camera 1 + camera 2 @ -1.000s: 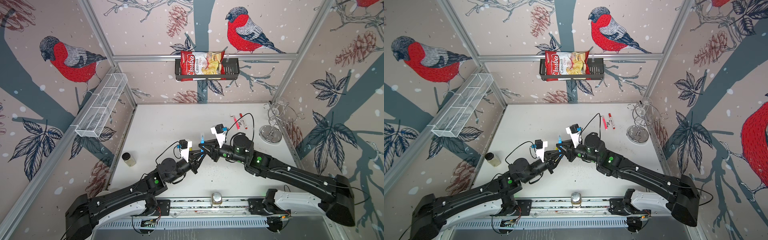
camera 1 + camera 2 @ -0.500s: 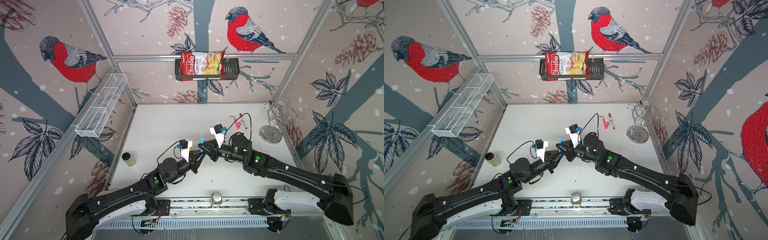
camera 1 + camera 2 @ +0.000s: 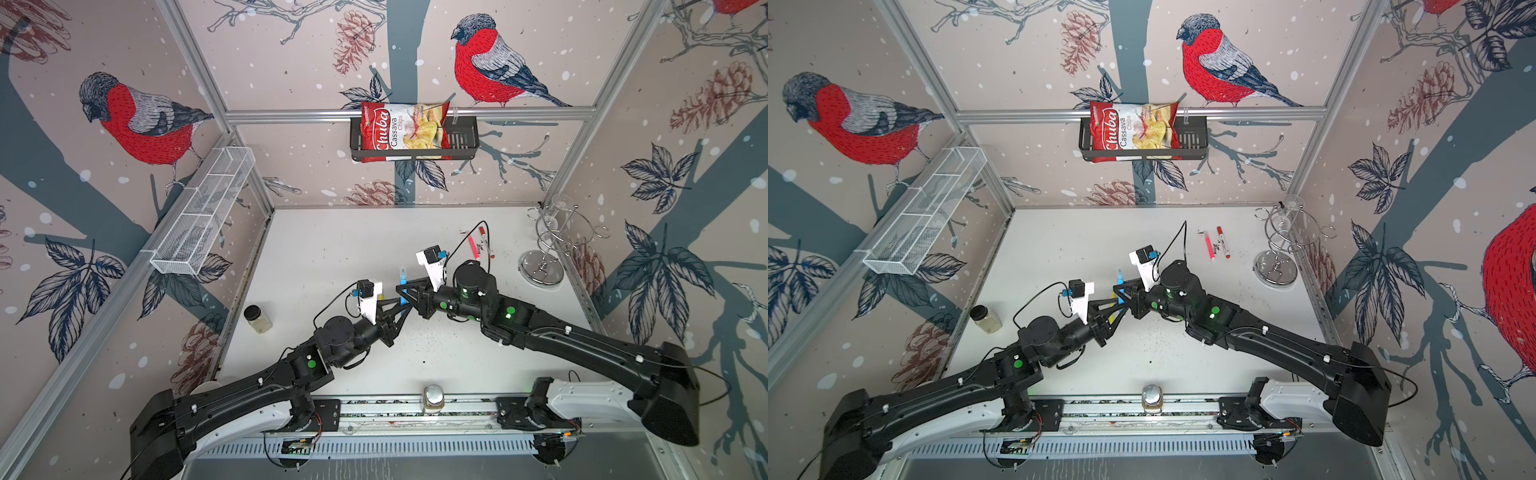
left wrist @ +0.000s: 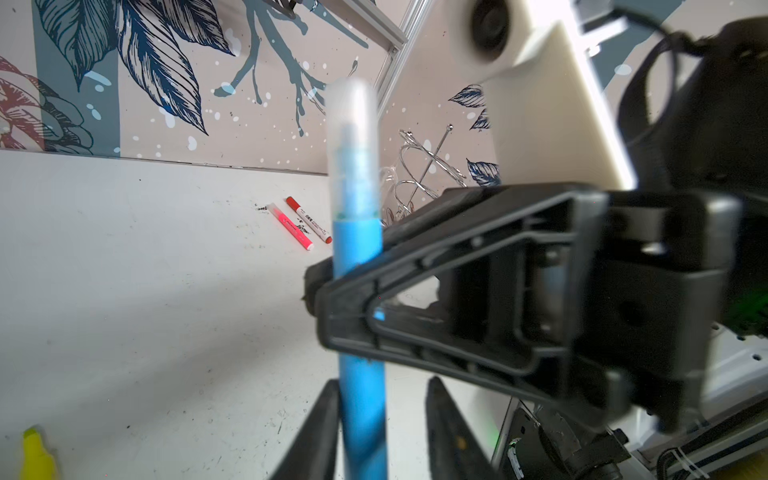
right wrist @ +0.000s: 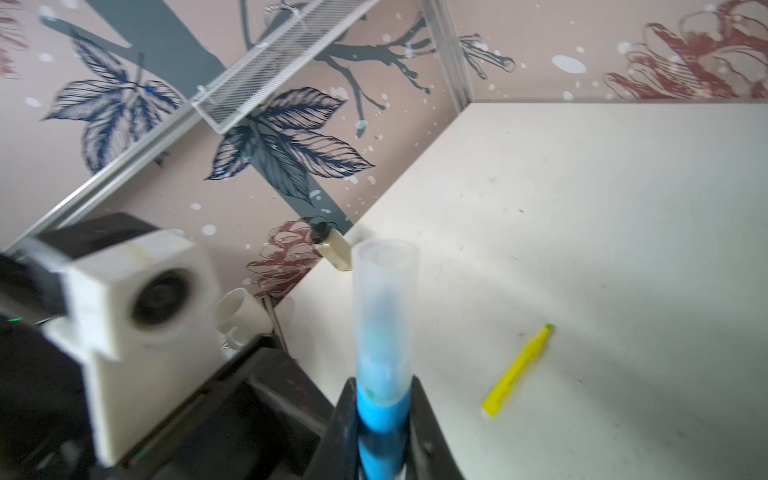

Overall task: Insert the pens into the pen caps
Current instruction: 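Open the left gripper and pull the capped highlighter away with the right gripper, then carry the capped blue highlighter to the pink highlighter and lower it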

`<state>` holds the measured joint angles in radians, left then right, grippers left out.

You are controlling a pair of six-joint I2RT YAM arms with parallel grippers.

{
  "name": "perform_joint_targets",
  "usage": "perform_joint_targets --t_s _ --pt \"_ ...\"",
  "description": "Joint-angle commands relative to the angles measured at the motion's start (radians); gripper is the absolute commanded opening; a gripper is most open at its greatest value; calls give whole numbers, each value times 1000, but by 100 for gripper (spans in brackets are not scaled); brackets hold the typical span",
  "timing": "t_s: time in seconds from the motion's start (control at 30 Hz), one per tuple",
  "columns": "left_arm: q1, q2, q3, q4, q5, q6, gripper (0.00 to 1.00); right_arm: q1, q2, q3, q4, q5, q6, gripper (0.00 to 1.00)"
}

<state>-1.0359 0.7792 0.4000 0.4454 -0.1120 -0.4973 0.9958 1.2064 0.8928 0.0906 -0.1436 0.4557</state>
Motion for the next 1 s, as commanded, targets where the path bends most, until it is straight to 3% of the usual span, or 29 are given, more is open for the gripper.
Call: perform_joint_targets --t_s 0.0,0.27,0.57,0.97 --pt "-3 -11 15 -27 -31 18 48 -38 13 18 -94 56 42 0" --pt "-3 -51 2 -119 -81 11 51 -149 42 35 -179 53 16 0" --pt "-4 -52 -12 -157 -94 12 51 -244 215 136 -347 130 -29 0" --pt "-4 -68 -34 -159 -112 5 51 -295 463 287 -485 226 -62 0"
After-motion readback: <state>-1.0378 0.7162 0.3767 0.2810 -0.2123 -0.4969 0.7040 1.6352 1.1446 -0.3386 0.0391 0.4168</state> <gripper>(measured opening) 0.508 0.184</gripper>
